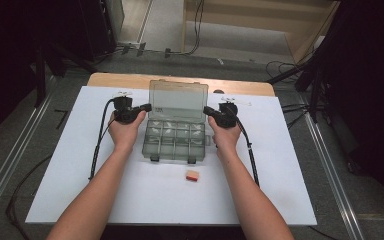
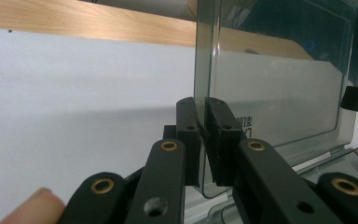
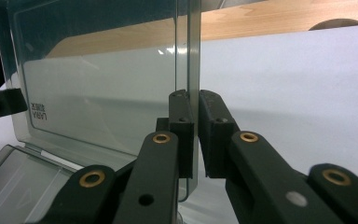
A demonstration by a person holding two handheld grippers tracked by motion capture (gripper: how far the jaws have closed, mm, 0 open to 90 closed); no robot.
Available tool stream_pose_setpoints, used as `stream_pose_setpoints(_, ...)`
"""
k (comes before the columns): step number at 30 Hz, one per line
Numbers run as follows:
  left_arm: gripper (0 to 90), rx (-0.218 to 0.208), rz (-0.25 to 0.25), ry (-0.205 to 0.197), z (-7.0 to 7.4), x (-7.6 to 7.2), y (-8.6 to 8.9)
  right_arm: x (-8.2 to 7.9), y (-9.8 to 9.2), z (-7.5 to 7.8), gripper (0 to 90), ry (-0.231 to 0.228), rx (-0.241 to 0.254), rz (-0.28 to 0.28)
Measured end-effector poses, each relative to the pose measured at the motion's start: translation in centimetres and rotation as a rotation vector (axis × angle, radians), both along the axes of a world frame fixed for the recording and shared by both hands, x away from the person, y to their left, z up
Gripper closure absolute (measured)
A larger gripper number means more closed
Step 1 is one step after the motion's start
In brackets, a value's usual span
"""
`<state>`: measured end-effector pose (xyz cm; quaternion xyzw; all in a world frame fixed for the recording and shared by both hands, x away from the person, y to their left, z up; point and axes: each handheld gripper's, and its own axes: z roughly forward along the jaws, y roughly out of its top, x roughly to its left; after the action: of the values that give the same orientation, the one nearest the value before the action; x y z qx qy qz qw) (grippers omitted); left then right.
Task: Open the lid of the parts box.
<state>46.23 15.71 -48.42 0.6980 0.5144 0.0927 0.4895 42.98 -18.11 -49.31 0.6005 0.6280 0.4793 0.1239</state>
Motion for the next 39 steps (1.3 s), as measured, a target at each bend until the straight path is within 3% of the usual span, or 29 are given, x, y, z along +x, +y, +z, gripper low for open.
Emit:
stream_pose_setpoints(7, 83.7, -0.043, 0.009, 0.03, -0.3, 0.3, 0.2, 0.3, -0.2, -0.2, 82.6, 0.014, 0.021, 0.006)
stream_pose_setpoints(21, 83.7, -0.039, 0.013, 0.045, -0.3, 0.2, 0.4, 1.1, -0.3, -0.3, 82.5, 0.028, 0.03, 0.026)
stream_pose_setpoints(39, 79.6, -0.075, 0.005, 0.091, -1.3, 0.7, 0.7, 1.6, -0.4, -1.0, 81.1, 0.062, 0.055, 0.022)
